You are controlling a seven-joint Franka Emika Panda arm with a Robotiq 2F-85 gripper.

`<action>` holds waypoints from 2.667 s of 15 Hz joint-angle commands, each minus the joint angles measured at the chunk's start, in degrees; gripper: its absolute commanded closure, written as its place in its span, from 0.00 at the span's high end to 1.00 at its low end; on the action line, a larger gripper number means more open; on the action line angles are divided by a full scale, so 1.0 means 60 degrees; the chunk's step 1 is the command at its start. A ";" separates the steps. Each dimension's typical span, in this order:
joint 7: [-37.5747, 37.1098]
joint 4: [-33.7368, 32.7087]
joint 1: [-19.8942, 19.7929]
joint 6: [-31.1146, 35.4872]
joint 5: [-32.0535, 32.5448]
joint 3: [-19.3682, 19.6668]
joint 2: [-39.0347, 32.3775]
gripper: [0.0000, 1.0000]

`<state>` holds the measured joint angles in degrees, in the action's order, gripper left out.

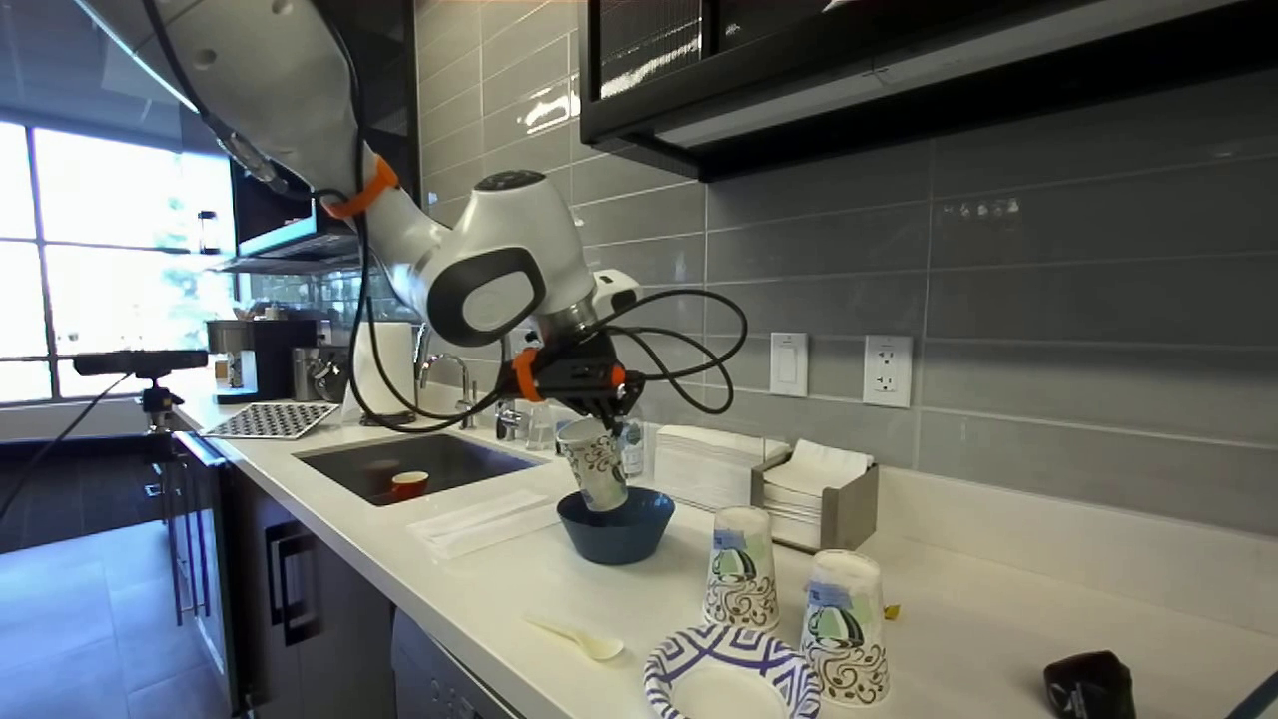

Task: Pour the beans in the coffee cup into the blue bowl

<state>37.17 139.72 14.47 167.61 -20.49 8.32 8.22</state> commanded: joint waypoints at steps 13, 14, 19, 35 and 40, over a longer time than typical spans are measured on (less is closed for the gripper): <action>0.0117 0.0206 -0.0365 0.2222 0.3917 -0.0450 -0.0211 0.04; 0.0118 0.0206 -0.0391 0.2311 0.4061 -0.0492 -0.0212 0.04; 0.0024 0.0143 -0.0965 0.2331 0.4766 -0.0780 -0.0261 0.01; -0.5604 -0.0207 -0.6531 0.0803 1.1595 -0.6043 0.1046 0.01; -0.5464 -0.0112 -0.6387 0.0914 1.1384 -0.6134 0.0875 0.04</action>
<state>4.38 139.05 -23.86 173.09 47.82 -28.49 13.47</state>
